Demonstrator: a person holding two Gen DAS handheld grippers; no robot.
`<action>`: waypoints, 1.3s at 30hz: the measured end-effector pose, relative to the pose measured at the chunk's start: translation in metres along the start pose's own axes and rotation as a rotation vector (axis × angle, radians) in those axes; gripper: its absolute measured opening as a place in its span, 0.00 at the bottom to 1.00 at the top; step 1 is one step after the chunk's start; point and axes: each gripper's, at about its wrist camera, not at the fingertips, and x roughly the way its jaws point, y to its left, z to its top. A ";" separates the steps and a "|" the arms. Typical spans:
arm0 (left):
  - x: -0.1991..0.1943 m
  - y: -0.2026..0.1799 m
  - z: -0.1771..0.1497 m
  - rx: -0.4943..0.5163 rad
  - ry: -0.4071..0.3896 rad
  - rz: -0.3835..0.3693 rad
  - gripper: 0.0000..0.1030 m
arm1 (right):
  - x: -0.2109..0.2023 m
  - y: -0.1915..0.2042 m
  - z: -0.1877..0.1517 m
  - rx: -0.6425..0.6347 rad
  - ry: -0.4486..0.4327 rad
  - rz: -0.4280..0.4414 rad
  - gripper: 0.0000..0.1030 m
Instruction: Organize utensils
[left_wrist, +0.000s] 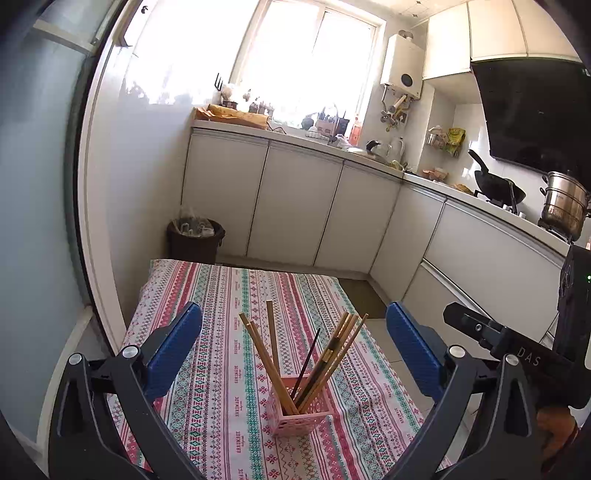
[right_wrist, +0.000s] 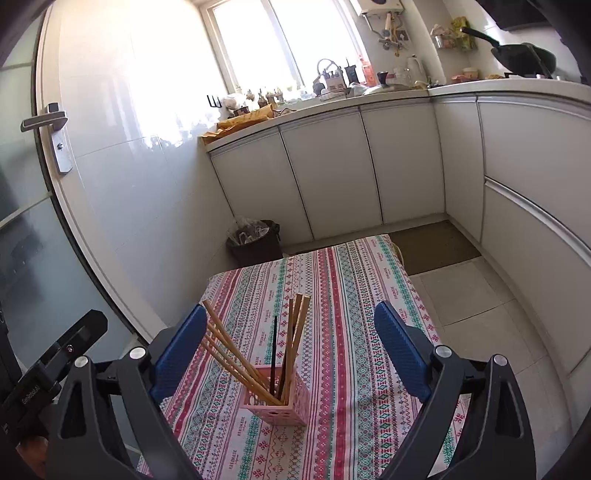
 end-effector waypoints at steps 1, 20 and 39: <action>-0.001 -0.003 -0.001 0.008 0.000 0.001 0.93 | -0.002 0.001 -0.002 -0.009 0.001 -0.009 0.89; -0.041 -0.032 -0.025 0.058 0.012 0.008 0.93 | -0.054 -0.004 -0.034 -0.041 0.034 -0.113 0.93; -0.082 -0.053 -0.041 0.131 0.027 0.023 0.93 | -0.100 -0.009 -0.058 -0.005 0.042 -0.086 0.93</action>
